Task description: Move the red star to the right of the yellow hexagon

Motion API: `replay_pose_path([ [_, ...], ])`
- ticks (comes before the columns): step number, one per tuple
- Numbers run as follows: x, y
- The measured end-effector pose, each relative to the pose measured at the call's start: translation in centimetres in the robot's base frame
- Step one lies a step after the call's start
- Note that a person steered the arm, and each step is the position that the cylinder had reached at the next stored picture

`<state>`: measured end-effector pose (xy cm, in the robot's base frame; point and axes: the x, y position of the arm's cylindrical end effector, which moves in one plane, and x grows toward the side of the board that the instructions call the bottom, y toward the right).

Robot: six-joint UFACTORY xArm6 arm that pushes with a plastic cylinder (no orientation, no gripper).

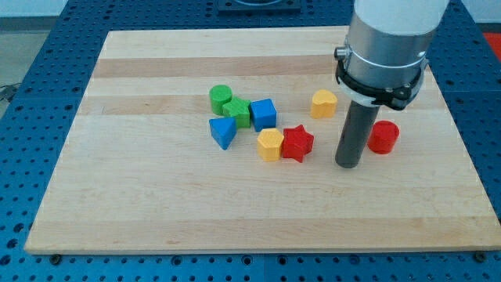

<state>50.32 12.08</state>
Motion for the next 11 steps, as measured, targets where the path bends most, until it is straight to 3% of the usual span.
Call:
replay_pose_path([
  [7,0.0,-13.6],
  [9,0.0,-14.0],
  [10,1.6,-14.0],
  [11,5.3,-9.3],
])
